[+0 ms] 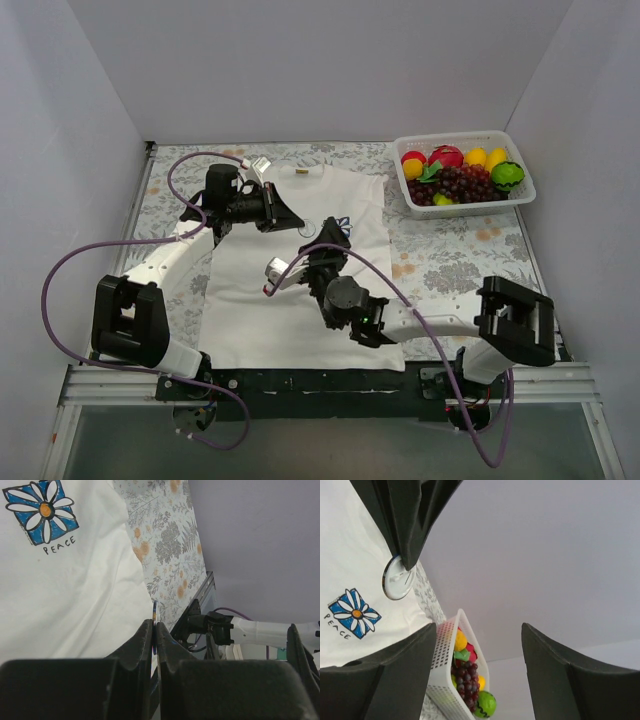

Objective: Pin the brooch onto the clothing

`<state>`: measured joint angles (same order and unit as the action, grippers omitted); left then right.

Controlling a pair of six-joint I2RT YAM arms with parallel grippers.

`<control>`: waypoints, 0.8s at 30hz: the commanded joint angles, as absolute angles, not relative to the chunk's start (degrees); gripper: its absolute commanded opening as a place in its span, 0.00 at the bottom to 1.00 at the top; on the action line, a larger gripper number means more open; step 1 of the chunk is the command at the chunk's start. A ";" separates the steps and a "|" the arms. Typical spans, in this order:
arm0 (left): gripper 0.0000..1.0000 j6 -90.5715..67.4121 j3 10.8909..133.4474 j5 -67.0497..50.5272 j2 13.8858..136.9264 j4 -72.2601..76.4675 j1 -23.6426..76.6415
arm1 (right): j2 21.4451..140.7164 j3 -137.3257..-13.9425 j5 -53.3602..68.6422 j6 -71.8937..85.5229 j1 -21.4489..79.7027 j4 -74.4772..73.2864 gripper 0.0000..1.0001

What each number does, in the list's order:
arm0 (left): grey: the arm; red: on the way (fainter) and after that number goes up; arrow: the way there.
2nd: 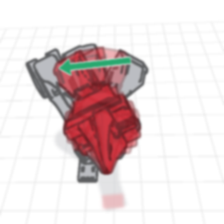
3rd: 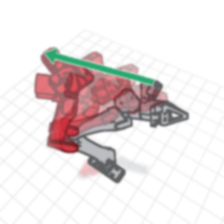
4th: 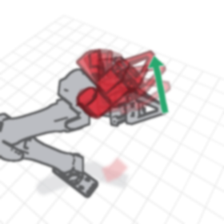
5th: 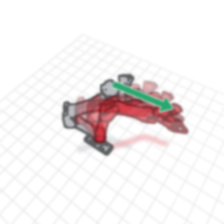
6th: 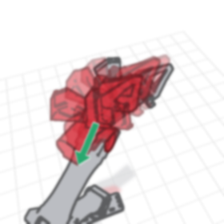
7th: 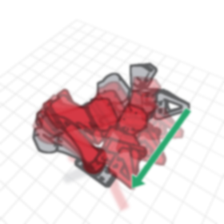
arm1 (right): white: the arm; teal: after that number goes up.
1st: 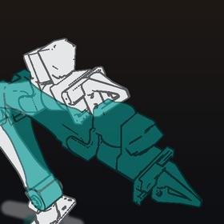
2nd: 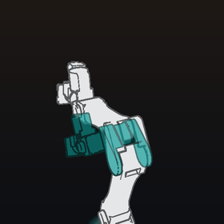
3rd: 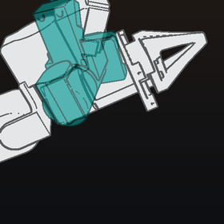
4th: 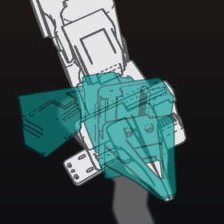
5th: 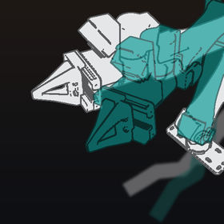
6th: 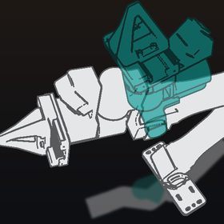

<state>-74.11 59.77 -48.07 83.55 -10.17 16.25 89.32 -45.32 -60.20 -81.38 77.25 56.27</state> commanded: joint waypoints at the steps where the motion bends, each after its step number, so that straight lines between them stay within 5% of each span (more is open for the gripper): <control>1: 0.00 -72.51 61.96 -47.02 81.30 -11.43 15.91 | 82.11 -50.52 -53.10 -56.20 76.99 29.22 0.77; 10: 0.00 -71.46 62.05 -47.72 80.69 -11.51 15.91 | 72.88 -60.73 -27.98 -30.52 69.36 3.88 0.88; 15: 0.00 -69.88 62.05 -50.10 79.46 -11.43 15.91 | 66.37 -59.68 -9.87 -21.90 59.09 2.55 0.98; 24: 0.00 -68.82 61.00 -52.03 75.24 -9.06 15.91 | 59.77 -56.43 15.45 -8.10 43.09 5.88 0.98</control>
<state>-70.28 59.86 -49.63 79.72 -11.40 16.23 60.84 -57.87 0.14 -16.82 47.70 3.16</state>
